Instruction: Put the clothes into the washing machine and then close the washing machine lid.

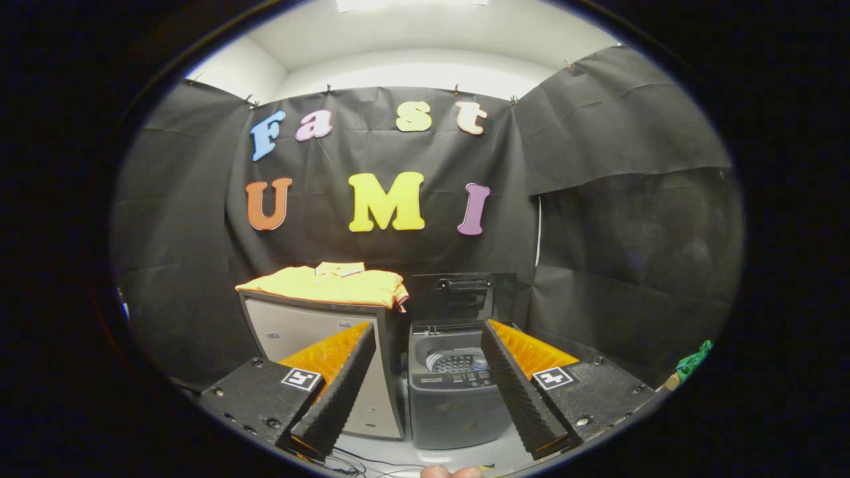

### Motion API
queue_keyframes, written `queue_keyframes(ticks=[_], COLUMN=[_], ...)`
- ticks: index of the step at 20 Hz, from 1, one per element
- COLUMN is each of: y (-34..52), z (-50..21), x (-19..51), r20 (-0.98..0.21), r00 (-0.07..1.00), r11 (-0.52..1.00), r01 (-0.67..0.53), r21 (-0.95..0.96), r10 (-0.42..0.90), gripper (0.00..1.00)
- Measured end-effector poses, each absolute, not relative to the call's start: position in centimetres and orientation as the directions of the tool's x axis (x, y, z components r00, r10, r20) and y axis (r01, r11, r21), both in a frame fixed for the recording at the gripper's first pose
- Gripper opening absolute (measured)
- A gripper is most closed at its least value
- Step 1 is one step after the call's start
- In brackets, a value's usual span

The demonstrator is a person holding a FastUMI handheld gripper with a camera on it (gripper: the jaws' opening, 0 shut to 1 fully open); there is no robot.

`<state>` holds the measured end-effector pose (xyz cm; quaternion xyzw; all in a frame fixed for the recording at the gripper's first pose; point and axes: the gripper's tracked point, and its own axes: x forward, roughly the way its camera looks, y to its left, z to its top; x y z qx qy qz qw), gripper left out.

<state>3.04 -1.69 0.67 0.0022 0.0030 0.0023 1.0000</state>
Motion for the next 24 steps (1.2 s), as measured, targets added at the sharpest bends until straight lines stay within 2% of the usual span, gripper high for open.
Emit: queue_keyframes(ticks=[4, 14, 20, 24], y=[-2.1, 1.8, 5.5, 8.7], z=[0.9, 1.8, 5.1, 7.3], x=[3.7, 6.9, 10.2, 13.1], r20=[-0.002, -0.042, -0.019, -0.054], r00=[1.0, 0.993, 0.992, 0.991], r11=[1.0, 0.994, 0.991, 0.99], r01=[-0.008, -0.108, -0.12, -0.12], r21=[-0.005, 0.024, 0.054, 0.078], r10=[0.008, 0.109, 0.121, 0.124], gripper=[1.0, 1.0, 1.0, 1.0])
